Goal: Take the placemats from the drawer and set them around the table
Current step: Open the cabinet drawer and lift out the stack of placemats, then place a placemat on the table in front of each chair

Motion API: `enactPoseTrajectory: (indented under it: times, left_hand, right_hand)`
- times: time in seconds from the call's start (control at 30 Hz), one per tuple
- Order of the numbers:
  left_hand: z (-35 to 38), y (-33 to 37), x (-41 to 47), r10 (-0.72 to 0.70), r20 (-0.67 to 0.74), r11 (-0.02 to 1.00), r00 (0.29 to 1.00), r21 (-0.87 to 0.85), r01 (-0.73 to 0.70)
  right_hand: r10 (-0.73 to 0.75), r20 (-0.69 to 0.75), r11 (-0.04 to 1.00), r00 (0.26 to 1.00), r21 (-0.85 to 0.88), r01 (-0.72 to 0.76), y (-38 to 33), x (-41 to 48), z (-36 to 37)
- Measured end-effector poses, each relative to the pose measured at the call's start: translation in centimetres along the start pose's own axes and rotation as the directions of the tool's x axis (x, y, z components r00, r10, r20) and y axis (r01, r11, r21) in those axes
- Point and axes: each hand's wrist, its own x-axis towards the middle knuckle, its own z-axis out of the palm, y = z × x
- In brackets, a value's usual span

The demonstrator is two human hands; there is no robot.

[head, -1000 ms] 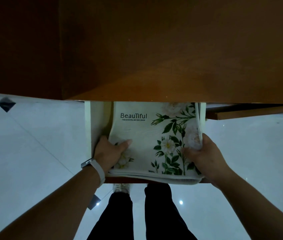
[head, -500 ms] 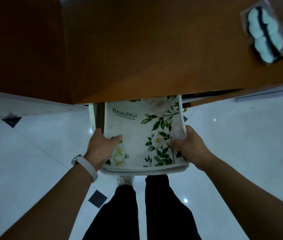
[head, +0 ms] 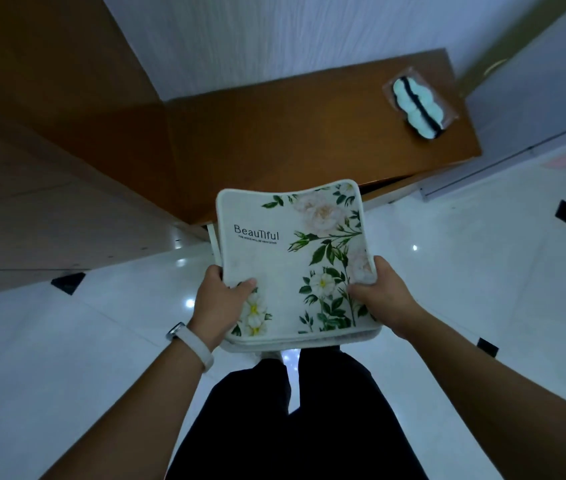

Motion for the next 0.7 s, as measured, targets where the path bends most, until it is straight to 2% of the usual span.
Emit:
enactPoseTrajectory:
  times: [0.17, 0.37, 0.53, 0.7]
  left_hand:
    - [-1.0, 3.9, -3.8, 0.126, 0.027, 0.992, 0.992, -0.035, -0.125]
    - [0.2, 8.1, -7.7, 0.247, 0.135, 0.969, 0.960, -0.051, -0.242]
    - [4.4, 11.6, -11.9, 0.328, 0.237, 0.942, 0.914, -0.014, -0.335]
    - [11.6, 13.6, -17.4, 0.389, 0.374, 0.902, 0.842, 0.031, -0.430]
  right_hand:
    - [-0.024, -0.124, 0.998, 0.992, 0.054, 0.031, -1.4, -5.0, -1.8]
    - [-0.022, -0.264, 0.992, 0.964, 0.115, 0.054, -0.9, -10.4, -5.7]
    - [-0.002, -0.378, 0.979, 0.926, 0.189, 0.079, 2.0, -15.2, -10.4]
    - [0.058, -0.517, 0.951, 0.854, 0.287, 0.110, 8.1, -20.6, -15.3]
